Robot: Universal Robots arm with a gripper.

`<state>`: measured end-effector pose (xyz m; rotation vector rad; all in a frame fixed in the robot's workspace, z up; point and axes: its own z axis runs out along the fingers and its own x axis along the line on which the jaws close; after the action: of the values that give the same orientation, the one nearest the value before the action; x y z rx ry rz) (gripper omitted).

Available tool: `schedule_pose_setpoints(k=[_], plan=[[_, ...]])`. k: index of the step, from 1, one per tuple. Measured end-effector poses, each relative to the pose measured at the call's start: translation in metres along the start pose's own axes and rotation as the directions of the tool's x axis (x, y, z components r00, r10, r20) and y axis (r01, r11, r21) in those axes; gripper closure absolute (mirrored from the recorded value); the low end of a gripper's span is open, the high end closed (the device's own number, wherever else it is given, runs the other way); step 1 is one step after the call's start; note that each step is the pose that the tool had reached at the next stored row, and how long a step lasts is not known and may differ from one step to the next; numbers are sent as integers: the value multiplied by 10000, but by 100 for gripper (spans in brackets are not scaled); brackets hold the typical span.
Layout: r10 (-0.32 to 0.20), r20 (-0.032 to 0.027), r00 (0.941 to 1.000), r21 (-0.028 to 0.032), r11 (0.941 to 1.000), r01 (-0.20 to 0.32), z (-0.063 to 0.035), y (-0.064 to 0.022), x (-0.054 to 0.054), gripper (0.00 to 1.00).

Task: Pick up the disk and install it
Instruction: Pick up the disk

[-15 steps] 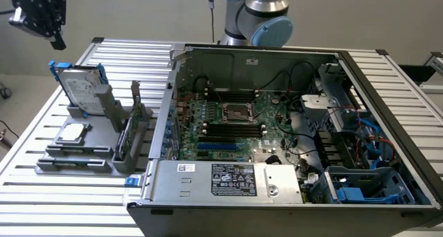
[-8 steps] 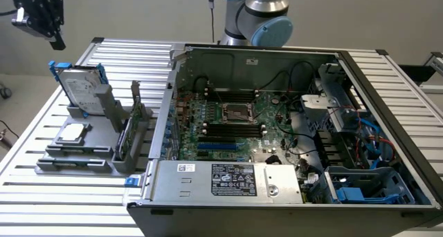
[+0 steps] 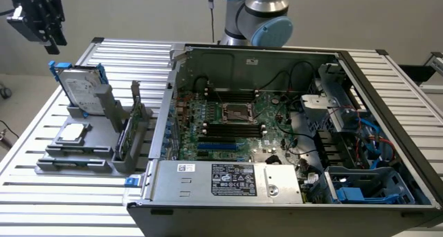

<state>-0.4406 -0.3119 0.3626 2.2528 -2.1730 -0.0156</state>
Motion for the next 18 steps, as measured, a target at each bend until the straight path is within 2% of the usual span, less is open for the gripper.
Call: schedule_pose_setpoints(k=[1, 8, 13, 18], plan=[[-46, -2, 10000, -1, 10000, 46, 0, 1, 8, 52], [-331, -6, 9995, -15, 9995, 331, 39, 2, 82, 52], [-496, -6, 9988, -52, 9988, 496, 116, 4, 153, 52], [-519, -7, 9987, -37, 9986, 519, 206, 4, 201, 52]])
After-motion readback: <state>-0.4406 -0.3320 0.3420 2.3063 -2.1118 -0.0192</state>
